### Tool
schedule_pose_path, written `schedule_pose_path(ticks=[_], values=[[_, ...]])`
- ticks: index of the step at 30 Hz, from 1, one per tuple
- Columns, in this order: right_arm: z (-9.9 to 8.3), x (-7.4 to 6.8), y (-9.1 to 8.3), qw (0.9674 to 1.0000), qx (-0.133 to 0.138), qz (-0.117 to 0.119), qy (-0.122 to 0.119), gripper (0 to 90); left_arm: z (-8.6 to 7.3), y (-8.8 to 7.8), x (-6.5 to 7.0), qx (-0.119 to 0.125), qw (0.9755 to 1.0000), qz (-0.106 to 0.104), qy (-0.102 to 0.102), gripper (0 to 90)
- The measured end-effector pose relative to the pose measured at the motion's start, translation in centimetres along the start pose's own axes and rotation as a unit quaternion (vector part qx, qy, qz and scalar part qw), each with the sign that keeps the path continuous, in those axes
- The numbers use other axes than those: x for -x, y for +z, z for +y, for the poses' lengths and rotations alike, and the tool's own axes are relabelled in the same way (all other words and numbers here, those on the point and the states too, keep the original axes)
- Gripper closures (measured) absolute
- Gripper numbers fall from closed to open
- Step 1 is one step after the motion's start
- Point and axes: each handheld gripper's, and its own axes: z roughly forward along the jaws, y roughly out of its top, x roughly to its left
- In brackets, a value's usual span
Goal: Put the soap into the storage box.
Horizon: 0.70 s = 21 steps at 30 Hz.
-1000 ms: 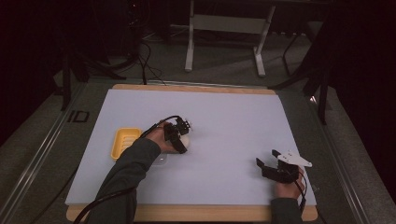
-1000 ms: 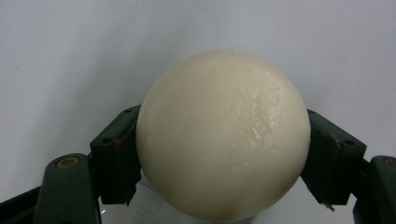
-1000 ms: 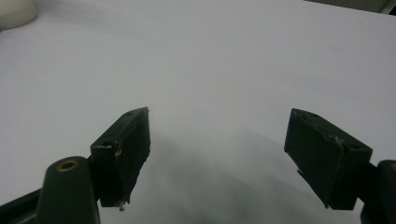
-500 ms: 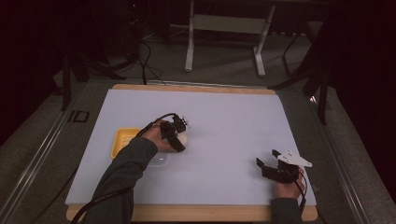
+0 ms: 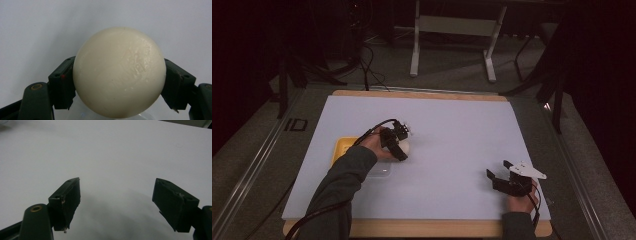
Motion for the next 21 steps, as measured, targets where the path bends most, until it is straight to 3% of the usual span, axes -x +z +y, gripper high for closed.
schedule_pose_path(ticks=[21], values=[[0.0, 0.0, 0.0, 1.0000, 0.002, -0.002, 0.000, 21.9, -1.6, -1.7, -0.6, 0.002, 0.9999, 0.005, -0.015, 24.7]])
